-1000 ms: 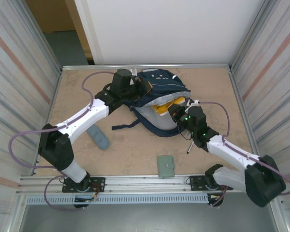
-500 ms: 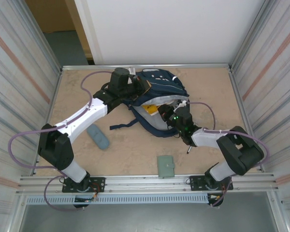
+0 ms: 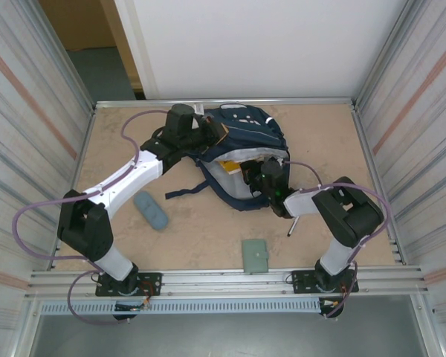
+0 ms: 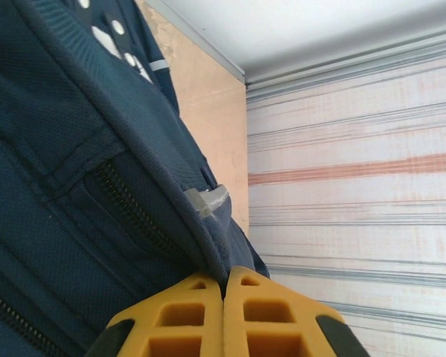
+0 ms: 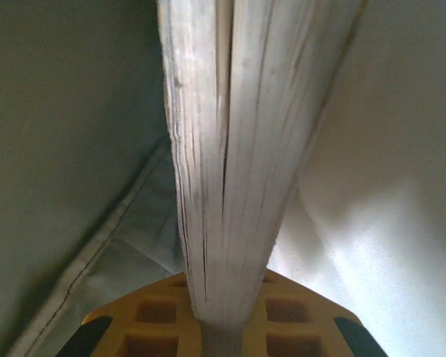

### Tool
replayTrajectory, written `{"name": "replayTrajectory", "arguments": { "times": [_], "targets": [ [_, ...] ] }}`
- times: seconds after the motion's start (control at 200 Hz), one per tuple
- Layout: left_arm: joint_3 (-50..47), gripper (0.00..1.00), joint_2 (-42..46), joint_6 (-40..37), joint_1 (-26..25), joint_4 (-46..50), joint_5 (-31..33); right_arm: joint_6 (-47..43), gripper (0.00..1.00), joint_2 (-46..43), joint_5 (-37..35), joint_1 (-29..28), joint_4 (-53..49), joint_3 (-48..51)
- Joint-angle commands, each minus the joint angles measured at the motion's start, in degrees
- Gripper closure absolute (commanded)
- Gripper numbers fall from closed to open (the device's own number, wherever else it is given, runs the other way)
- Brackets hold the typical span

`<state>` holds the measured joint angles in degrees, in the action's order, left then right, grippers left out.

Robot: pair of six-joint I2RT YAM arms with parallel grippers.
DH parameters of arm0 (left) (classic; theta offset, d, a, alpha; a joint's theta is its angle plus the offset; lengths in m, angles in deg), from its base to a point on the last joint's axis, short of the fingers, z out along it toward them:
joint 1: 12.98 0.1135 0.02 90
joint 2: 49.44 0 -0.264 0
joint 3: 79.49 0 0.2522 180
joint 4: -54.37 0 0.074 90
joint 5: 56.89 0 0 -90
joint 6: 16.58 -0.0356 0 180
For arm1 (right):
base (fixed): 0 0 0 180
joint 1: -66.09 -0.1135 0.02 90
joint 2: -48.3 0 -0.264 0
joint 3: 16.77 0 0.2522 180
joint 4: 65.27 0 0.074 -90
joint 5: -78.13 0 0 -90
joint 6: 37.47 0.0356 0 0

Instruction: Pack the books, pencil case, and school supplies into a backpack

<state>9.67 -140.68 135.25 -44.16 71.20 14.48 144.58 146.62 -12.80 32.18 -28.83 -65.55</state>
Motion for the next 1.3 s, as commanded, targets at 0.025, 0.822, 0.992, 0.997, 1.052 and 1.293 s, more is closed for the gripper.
{"name": "replayTrajectory", "arguments": {
  "times": [0.025, 0.822, 0.992, 0.997, 1.052, 1.293],
  "targets": [
    [-0.33, 1.0, 3.49, -0.04, 1.07, -6.02, -1.4, 5.16, 0.9, 2.22, -0.82, 0.41, -0.36, -0.7],
    [-2.33, 1.0, 5.98, -1.79, 3.14, -5.33, -1.92, 5.07, 0.98, 6.27, -9.57, -1.25, 18.24, -0.92],
    [-3.36, 1.0, 6.78, -1.85, 3.54, -5.15, -1.51, 4.94, 0.98, 10.24, -14.75, -1.52, 19.44, -3.62],
    [-3.38, 1.0, 6.73, -1.82, 3.6, -5.12, -1.5, 5.0, 0.98, 10.36, -14.86, -1.51, 19.47, -3.76],
    [-3.79, 1.0, 6.7, -1.48, 3.8, -5.27, -1.65, 5.11, 0.97, 12.08, -15.5, -1.62, 19.82, -5.48],
    [-5.65, 1.0, 6.61, -1.46, 5.61, -5.0, -2.76, 3.39, 0.71, 17.51, -10.25, -2.77, 11.9, -13.4]
  ]
}}
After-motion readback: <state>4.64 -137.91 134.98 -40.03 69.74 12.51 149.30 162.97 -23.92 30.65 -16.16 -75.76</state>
